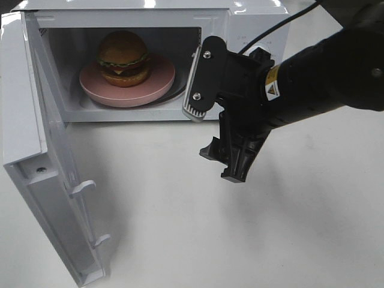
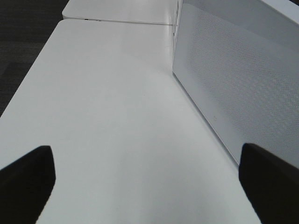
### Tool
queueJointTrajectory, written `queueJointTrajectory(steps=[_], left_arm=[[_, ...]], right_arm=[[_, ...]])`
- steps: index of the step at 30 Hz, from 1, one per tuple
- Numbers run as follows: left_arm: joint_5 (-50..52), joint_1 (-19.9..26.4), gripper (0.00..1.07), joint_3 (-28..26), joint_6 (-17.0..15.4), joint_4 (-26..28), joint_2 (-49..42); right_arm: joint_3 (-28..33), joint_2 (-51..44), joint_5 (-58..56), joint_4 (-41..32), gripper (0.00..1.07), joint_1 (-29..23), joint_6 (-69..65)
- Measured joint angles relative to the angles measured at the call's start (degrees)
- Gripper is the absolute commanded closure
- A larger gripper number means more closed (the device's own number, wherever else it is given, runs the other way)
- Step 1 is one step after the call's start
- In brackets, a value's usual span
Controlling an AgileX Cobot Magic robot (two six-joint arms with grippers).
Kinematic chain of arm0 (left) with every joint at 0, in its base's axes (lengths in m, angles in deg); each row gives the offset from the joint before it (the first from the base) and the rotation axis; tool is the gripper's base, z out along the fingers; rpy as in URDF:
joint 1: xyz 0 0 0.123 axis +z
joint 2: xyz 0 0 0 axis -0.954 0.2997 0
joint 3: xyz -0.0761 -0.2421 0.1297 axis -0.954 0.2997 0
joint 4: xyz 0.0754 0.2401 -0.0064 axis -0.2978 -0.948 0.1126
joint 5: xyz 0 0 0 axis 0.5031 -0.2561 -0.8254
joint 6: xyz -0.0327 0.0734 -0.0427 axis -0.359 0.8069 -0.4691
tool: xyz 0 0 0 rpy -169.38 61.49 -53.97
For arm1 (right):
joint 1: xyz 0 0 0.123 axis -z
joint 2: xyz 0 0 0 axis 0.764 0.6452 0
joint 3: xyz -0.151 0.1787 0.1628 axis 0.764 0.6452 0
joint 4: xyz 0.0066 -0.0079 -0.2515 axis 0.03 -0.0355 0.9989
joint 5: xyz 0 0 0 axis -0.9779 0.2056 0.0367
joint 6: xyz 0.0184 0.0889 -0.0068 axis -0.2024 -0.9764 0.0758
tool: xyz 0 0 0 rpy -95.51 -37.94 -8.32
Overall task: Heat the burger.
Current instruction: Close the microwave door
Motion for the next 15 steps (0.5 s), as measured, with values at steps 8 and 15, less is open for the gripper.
queueJointTrajectory(steps=[8,15], left_arm=[[0.0,0.0,0.04,0.0,0.0,0.0,0.0],[0.0,0.0,0.04,0.0,0.0,0.0,0.0]], right_arm=[[6.4,-7.1,-0.3,-0.1,0.31,0.0,-7.4],[10.3,-14.0,-4.6,-0.2,0.31,0.0,-16.3]])
